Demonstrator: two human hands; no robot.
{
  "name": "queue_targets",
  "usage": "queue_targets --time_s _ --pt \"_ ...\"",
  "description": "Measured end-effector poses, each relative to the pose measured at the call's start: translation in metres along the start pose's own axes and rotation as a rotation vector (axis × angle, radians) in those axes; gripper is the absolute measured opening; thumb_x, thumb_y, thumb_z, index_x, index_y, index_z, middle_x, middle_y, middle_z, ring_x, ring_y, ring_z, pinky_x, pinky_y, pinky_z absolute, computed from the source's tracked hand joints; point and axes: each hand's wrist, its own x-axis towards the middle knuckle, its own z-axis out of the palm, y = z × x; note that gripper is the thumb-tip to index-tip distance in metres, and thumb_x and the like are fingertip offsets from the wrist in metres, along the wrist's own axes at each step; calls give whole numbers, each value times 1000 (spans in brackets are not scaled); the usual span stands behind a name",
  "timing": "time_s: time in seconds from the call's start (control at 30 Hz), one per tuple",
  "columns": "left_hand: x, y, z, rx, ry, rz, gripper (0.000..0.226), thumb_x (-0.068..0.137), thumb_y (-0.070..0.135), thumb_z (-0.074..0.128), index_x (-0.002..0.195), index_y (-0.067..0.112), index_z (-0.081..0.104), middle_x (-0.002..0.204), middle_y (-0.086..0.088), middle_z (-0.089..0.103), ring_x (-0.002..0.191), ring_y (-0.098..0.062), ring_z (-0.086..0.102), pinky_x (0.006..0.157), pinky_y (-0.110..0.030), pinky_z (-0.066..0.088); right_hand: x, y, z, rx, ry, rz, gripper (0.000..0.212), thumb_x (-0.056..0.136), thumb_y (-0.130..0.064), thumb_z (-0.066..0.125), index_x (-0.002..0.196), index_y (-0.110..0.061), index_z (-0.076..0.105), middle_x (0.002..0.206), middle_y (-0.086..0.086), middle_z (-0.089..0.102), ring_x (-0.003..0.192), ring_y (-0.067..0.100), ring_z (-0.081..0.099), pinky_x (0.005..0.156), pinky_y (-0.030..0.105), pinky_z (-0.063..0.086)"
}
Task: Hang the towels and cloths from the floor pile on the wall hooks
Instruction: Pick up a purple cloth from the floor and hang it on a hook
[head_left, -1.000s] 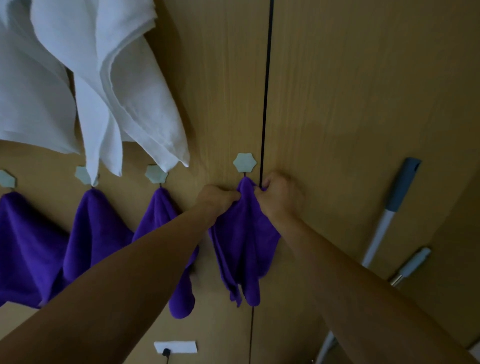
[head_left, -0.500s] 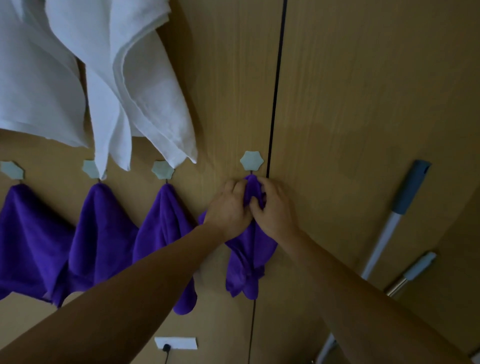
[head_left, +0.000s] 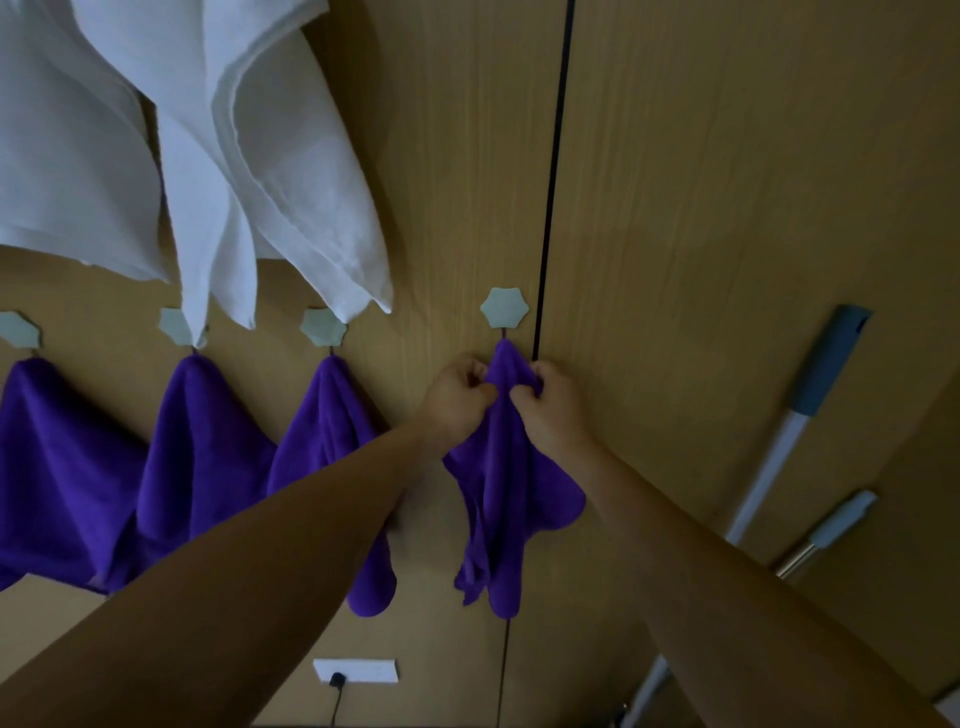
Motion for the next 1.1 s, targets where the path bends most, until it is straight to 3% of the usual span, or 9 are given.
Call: queue_targets --time_s 0.17,0.3,0.37,0.47,0.57,0.67,0.83,0.97,1.1 --pt "-17 -25 13 31 -153 -134 28 97 14 38 120 14 55 102 -2 64 87 -13 62 71 -22 51 -11 15 7 -54 -1 38 29 97 -16 45 125 -14 53 93 -1 62 75 9 61 61 20 46" --pt "-29 -39 14 -193 -185 -65 38 91 33 59 125 19 52 114 -2 65 94 -11 65 72 -19 52 -17 23 4 -29 -11 41 32 97 -16 48 128 -16 52 104 0 64 84 9 62 68 21 48" --pt "-33 -50 11 66 -302 5 55 77 26 74 126 20 50 114 2 65 101 -14 65 75 -19 53 -22 30 4 -55 -53 68 37 94 -10 50 131 -16 50 109 0 64 91 13 61 77 27 51" --pt "-35 -76 7 489 -319 80 65 72 6 70 132 11 46 118 -5 63 108 -19 60 86 -25 49 -30 41 4 -127 -105 96 32 94 -8 51 125 -19 52 94 -9 61 82 5 59 68 18 48" --pt "-40 -112 1 724 -407 35 45 81 1 57 125 9 53 112 -3 65 102 -16 61 79 -15 42 -31 43 2 -148 -101 88 23 94 -8 52 114 -21 55 87 -10 60 79 6 60 67 20 50" --pt "-41 -124 -3 709 -165 3 24 86 3 47 105 7 62 98 -9 68 97 -28 65 67 -16 40 -28 41 2 -175 -103 60 26 91 -6 54 115 -17 55 84 -12 58 78 8 59 70 23 49" --pt "-33 -87 -7 345 352 -54 30 90 26 49 116 12 50 112 -8 56 102 -30 59 74 -26 38 -32 37 10 -128 -45 44 43 84 -13 64 125 -18 50 91 -14 57 84 10 60 75 29 51" --pt "-25 -46 2 173 78 144 75 74 46 65 138 20 35 112 18 48 99 1 53 67 -4 38 -28 27 15 -74 -7 -5 40 85 -12 62 123 -18 53 99 -8 62 90 13 62 76 29 50" --pt "-19 -48 9 327 -108 91 82 71 10 75 140 15 31 113 3 56 103 -17 58 70 -19 45 -32 34 15 -111 -175 90 33 87 -5 54 118 -14 59 109 7 68 100 25 62 87 37 50"
